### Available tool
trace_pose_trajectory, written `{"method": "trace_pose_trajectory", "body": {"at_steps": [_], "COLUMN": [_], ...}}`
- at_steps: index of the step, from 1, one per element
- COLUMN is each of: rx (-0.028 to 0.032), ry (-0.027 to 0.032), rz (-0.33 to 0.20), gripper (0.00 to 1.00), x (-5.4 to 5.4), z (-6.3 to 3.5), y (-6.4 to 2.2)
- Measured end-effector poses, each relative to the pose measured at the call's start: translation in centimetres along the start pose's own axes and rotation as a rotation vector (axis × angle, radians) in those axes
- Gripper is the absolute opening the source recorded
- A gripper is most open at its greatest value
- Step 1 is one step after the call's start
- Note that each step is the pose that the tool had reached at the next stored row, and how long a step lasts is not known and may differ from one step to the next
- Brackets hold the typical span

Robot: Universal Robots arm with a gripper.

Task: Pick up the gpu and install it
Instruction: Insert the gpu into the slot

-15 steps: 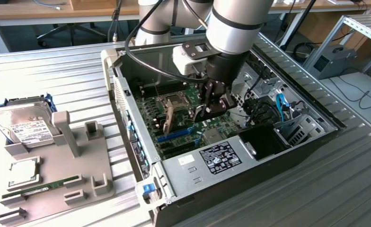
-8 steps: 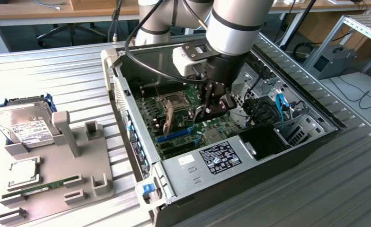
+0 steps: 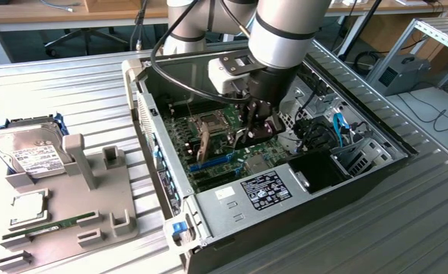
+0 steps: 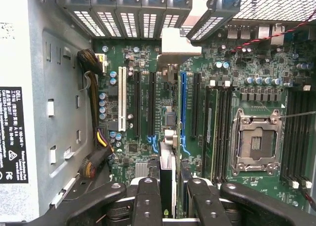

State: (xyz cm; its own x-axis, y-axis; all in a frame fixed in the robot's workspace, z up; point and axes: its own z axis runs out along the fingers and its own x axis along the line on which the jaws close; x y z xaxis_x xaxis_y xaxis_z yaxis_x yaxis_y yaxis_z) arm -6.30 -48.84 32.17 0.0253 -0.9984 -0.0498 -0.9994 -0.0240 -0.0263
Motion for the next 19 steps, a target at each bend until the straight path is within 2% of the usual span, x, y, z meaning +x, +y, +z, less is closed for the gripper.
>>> {"method": "trace_pose_trajectory", "body": {"at_steps": [19], "rx": [0.0001], "ry": [-0.0001], "rz": [0.000], "gripper": [0.26], "x": [0.19], "z": [0.46], "y": [0.14]}}
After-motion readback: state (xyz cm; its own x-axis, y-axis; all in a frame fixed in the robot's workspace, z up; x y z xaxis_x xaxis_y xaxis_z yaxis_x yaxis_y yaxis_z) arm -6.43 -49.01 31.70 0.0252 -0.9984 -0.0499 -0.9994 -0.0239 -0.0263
